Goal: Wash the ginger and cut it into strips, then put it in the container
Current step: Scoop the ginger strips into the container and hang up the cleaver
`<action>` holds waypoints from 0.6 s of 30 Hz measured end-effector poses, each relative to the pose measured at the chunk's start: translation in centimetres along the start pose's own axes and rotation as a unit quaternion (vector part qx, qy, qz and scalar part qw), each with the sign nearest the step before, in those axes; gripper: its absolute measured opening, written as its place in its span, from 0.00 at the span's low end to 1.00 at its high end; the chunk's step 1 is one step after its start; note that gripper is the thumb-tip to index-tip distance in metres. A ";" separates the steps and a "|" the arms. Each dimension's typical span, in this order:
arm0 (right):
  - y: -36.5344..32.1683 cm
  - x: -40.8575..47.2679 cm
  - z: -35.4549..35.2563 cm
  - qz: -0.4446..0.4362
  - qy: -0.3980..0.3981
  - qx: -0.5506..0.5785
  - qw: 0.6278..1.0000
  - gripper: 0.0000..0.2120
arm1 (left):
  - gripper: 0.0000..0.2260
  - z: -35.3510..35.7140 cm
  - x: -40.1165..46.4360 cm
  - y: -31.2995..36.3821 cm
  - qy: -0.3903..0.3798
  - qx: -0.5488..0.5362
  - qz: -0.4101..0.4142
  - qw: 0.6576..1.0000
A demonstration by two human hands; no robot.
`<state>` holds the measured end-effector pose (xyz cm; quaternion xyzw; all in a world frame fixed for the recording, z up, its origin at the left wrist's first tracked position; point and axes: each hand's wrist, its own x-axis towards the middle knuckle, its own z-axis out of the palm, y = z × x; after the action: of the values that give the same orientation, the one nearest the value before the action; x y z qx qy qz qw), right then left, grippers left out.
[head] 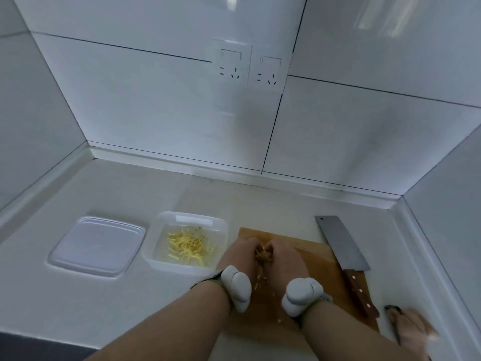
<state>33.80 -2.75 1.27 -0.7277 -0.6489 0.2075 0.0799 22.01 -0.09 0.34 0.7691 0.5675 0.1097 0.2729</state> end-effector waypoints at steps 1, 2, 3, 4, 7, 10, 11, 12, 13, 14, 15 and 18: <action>-1.1 0.4 0.0 -0.010 0.003 -0.001 1.000 0.02 | 0.11 -0.9 -0.1 -0.6 0.014 0.000 -0.002 1.000; -2.3 0.6 0.0 -0.018 0.007 -0.001 1.000 0.02 | 0.11 -1.7 -0.3 -1.3 0.028 -0.001 -0.007 1.000; -4.0 1.0 0.1 -0.031 0.010 -0.003 0.999 0.02 | 0.10 -2.9 -0.6 -2.6 0.042 -0.005 -0.019 0.999; -5.2 1.3 0.3 -0.041 0.012 -0.004 0.999 0.02 | 0.10 -3.8 -0.8 -3.5 0.054 -0.009 -0.026 0.998; -9.6 2.2 1.2 -0.072 0.018 0.008 0.997 0.04 | 0.10 -6.7 -1.7 -7.0 0.081 -0.016 -0.062 0.995; -12.8 2.9 2.1 -0.092 -0.020 0.007 0.996 0.11 | 0.15 -8.9 -2.4 -10.1 0.065 0.017 -0.085 0.994; -13.4 3.1 2.3 -0.095 -0.038 -0.001 0.995 0.13 | 0.16 -9.3 -2.7 -11.2 0.052 0.025 -0.091 0.994; -14.2 3.3 2.7 -0.095 -0.051 -0.005 0.994 0.15 | 0.18 -9.8 -2.9 -12.4 0.043 0.026 -0.100 0.994; -14.4 3.5 2.8 -0.094 -0.055 -0.007 0.994 0.16 | 0.19 -10.0 -3.0 -13.3 0.036 0.022 -0.108 0.993; -14.7 3.6 2.8 -0.088 -0.050 -0.010 0.995 0.15 | 0.18 -10.1 -3.2 -14.0 0.039 0.020 -0.114 0.992; -15.2 3.7 2.9 -0.083 -0.040 -0.009 0.996 0.14 | 0.17 -10.4 -3.3 -14.6 0.049 0.019 -0.117 0.992; -16.0 4.2 3.0 -0.062 -0.042 0.030 0.997 0.09 | 0.13 -10.9 -3.2 -14.9 0.116 0.021 -0.106 0.987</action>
<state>18.27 3.27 3.89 -0.6739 -0.6890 0.2522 0.0867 3.64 3.26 1.66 0.6925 0.6756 0.1567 0.1986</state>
